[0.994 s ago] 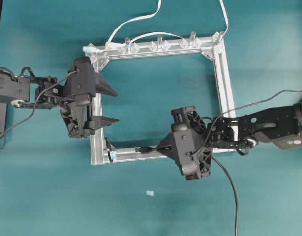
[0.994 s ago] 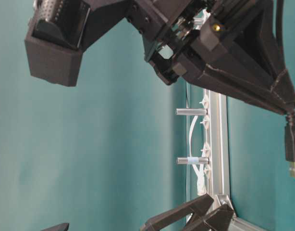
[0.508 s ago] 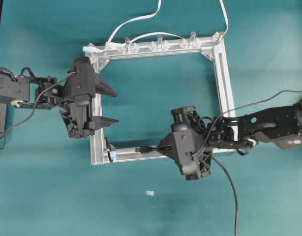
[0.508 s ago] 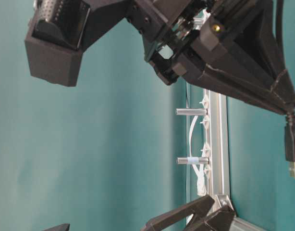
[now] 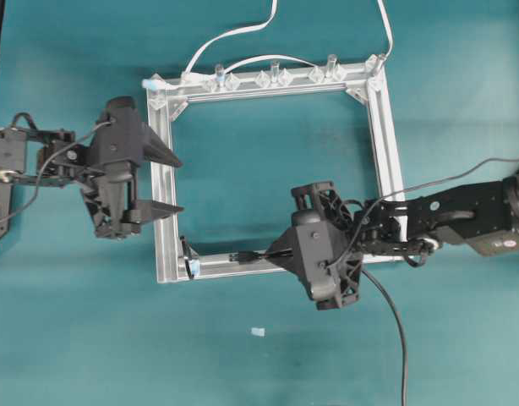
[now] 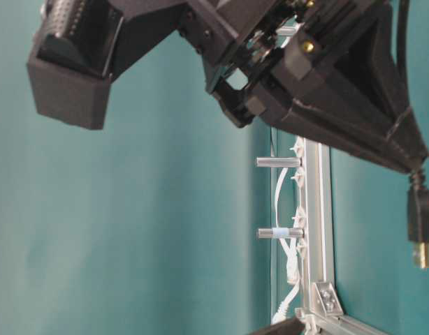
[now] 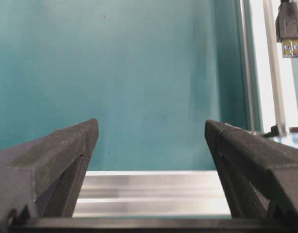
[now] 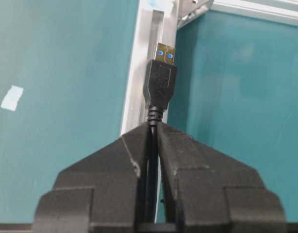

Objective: Insert the wire through the string loop located on the left side.
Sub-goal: 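Push the plug through the black zip-tie loop with the right gripper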

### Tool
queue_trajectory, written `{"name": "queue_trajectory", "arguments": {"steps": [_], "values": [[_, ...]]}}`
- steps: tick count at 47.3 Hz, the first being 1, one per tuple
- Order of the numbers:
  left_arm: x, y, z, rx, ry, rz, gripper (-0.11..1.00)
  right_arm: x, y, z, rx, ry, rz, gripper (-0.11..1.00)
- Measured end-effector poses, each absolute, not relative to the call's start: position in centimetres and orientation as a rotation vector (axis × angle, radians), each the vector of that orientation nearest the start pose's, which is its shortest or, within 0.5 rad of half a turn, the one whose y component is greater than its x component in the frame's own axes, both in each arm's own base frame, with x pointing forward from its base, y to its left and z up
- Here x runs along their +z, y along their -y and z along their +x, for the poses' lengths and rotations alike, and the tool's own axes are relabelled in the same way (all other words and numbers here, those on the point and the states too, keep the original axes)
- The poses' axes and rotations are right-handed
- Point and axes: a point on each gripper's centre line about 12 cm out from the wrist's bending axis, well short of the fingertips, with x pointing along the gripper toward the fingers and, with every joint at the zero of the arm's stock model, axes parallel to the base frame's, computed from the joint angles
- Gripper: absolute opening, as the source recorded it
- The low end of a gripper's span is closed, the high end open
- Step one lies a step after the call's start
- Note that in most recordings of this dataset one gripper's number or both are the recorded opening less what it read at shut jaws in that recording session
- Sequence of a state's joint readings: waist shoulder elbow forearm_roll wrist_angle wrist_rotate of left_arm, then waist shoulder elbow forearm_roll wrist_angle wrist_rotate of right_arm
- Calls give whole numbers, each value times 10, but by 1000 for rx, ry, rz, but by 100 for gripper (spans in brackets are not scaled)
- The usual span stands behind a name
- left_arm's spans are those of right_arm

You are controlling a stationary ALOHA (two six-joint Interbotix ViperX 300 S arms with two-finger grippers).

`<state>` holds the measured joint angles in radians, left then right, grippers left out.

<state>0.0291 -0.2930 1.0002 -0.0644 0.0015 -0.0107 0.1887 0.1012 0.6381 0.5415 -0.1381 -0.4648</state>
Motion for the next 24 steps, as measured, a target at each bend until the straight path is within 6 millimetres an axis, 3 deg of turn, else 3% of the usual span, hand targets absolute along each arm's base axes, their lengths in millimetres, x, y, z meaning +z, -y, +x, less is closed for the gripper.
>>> {"name": "queue_trajectory", "arguments": {"steps": [24], "values": [[160,-4,269,39,-705,-77,90,151,-74,439,92,-584,-4,7]]}}
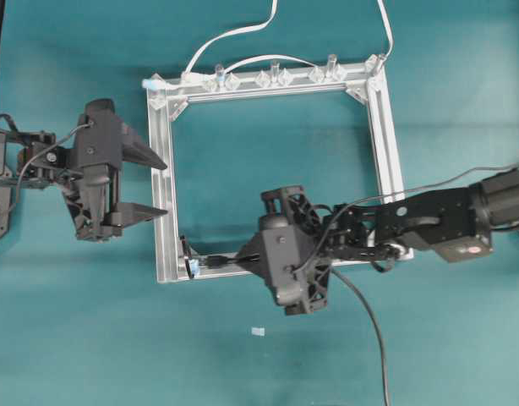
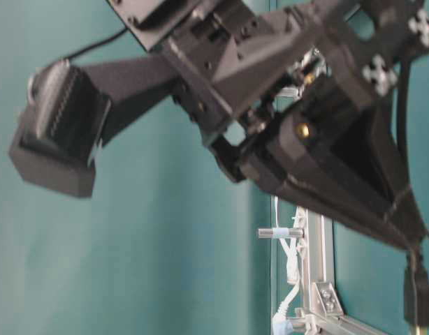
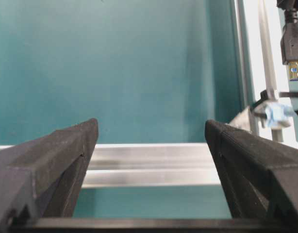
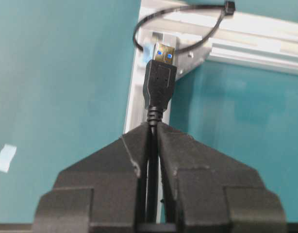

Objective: Insert the wire through the string loop located on the left side.
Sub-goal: 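Push the plug through the black zip-tie loop with the right gripper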

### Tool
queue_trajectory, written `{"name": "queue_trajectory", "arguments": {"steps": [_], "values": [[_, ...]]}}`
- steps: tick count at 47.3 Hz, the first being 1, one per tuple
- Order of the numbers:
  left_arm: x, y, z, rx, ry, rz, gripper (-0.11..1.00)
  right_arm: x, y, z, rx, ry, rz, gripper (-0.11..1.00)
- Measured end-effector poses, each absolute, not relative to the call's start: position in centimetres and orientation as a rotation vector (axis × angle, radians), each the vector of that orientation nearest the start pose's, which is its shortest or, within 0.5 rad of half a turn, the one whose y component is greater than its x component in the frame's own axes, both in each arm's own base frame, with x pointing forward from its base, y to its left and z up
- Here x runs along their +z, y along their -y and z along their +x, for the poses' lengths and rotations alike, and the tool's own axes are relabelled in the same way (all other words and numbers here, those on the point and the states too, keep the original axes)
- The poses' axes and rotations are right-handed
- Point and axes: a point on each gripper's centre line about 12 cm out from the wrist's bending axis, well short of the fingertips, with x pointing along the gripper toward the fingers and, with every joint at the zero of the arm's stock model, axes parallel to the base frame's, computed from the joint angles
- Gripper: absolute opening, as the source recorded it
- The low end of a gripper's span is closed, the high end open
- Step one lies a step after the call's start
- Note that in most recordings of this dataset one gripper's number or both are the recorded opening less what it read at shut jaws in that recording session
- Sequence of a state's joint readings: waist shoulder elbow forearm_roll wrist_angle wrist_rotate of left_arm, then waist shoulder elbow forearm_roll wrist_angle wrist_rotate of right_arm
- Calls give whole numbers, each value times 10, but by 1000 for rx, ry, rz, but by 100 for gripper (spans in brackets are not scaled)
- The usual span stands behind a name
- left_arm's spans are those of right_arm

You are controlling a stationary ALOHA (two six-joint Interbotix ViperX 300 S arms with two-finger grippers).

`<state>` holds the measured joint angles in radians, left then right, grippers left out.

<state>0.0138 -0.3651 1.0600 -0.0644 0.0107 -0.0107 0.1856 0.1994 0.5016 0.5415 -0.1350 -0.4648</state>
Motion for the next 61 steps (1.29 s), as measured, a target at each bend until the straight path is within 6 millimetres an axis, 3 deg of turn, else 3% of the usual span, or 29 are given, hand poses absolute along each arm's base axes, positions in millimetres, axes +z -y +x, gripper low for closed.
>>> {"name": "queue_trajectory", "arguments": {"steps": [37,61], "values": [[154,5,228,3,-700,-66,90,144,-67,481,66,-563,12,7],[154,5,221,3,-691,-66,90,146,-61,493,59,-557,19,7]]}}
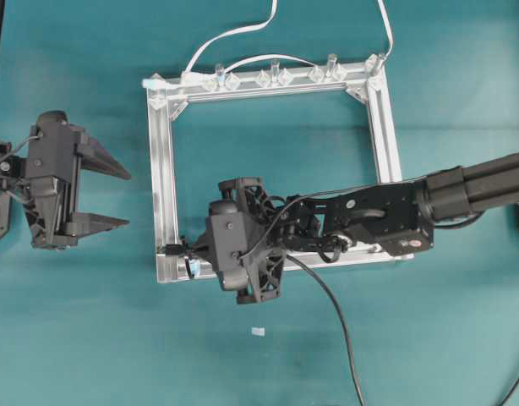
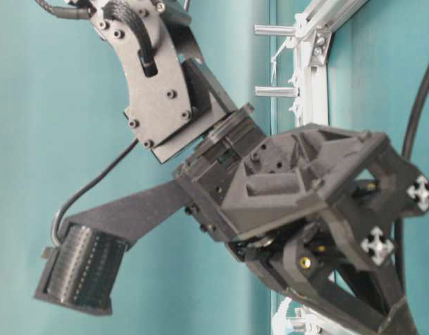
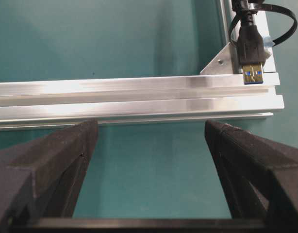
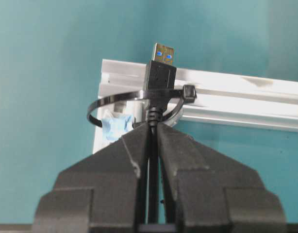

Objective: Insert the wire through the string loop located on the left side.
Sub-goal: 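Push the plug through the black zip-tie loop with the right gripper, then move the left gripper to the plug tip and grasp it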

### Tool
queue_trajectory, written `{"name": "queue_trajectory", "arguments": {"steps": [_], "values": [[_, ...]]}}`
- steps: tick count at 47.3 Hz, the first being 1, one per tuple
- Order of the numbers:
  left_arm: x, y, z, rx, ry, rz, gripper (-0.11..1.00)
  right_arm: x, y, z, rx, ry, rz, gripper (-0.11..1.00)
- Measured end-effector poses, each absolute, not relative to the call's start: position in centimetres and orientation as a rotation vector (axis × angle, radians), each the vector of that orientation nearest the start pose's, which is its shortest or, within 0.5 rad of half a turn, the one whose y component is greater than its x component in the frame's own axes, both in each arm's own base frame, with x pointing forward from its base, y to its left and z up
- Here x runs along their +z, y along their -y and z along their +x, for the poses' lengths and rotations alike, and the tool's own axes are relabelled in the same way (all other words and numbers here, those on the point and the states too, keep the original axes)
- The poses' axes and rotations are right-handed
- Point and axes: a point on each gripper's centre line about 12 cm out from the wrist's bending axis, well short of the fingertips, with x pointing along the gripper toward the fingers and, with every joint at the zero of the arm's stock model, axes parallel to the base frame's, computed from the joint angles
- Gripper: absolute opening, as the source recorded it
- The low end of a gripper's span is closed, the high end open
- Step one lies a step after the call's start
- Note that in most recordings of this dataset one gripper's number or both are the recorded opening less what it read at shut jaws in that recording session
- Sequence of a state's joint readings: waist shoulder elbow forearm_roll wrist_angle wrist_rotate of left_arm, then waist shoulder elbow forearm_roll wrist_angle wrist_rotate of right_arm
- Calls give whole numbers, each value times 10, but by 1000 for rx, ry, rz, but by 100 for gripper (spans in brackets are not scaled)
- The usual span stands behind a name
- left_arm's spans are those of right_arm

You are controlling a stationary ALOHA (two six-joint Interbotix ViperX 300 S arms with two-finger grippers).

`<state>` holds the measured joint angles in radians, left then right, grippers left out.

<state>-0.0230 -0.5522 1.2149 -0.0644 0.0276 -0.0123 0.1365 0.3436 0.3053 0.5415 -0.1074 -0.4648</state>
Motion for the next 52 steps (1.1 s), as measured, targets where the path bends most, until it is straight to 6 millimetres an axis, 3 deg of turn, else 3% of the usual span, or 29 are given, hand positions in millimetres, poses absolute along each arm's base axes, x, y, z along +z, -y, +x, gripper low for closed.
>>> {"name": "queue_trajectory", "arguments": {"steps": [40,52], "values": [[157,6,223,-2,-680,-66,90,150,-62,502,58,-537,23,7],[161,34,228,-107,-679,-58,90,150,-62,502,59,-537,20,7]]}}
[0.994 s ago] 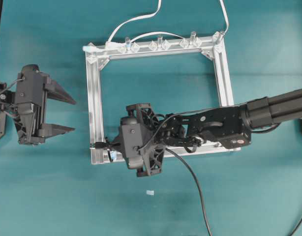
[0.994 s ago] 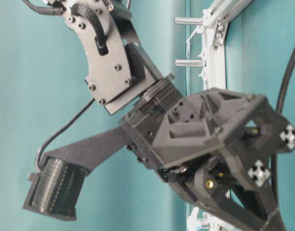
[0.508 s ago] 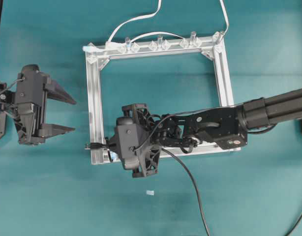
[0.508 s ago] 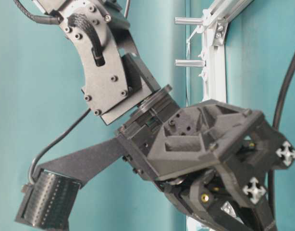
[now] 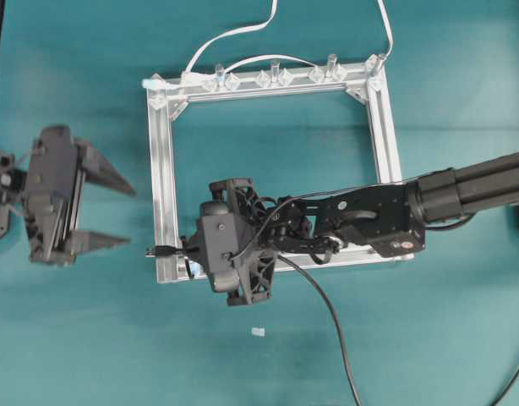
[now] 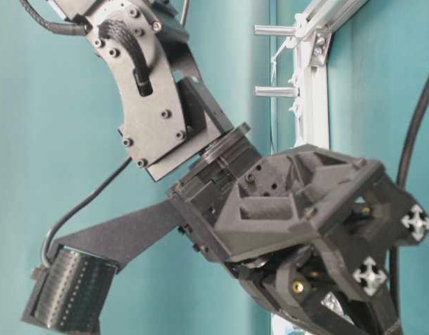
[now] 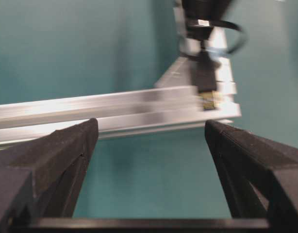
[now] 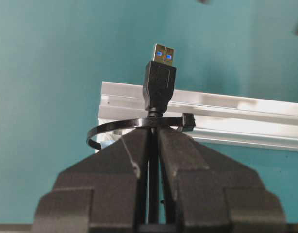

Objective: Insert the wire through the string loop located on the left side.
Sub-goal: 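Move the left gripper to the plug tip and grasp it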

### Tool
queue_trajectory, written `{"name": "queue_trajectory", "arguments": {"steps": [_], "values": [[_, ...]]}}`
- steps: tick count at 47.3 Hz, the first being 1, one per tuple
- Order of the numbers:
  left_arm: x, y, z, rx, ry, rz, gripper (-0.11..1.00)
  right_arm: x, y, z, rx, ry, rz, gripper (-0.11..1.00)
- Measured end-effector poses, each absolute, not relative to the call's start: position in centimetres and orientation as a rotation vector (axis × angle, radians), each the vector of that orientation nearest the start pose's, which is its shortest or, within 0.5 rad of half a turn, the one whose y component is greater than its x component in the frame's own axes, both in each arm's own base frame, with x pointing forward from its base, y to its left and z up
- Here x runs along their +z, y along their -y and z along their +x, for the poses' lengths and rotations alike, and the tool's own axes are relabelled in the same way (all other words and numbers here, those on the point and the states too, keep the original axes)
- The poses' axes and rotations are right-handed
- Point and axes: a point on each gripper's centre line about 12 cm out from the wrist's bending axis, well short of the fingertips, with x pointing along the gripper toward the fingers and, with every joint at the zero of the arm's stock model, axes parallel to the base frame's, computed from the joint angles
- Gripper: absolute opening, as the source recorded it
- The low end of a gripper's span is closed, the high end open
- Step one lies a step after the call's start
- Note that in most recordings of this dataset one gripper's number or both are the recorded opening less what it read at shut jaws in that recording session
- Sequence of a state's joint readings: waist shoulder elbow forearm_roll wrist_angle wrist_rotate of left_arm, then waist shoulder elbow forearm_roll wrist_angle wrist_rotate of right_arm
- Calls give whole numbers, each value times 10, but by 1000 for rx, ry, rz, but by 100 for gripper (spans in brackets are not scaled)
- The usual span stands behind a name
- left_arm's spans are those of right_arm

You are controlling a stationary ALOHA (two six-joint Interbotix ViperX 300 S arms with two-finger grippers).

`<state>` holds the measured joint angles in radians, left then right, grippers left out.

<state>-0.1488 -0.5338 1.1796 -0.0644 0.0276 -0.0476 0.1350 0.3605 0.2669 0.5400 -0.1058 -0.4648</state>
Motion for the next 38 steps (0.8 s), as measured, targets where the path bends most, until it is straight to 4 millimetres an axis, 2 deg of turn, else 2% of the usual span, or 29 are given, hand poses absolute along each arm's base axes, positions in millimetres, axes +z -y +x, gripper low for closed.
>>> {"name": "queue_trajectory", "arguments": {"steps": [10,17,38], "values": [[152,59,223,-172,-729,-111,90,150,-62,502,61,-538,16,7],[150,61,222,-159,-744,-161,90,150,-62,502,63,-537,11,7],[154,63,227,-160,-737,-167,90,150,-62,502,64,-537,7,7]]}}
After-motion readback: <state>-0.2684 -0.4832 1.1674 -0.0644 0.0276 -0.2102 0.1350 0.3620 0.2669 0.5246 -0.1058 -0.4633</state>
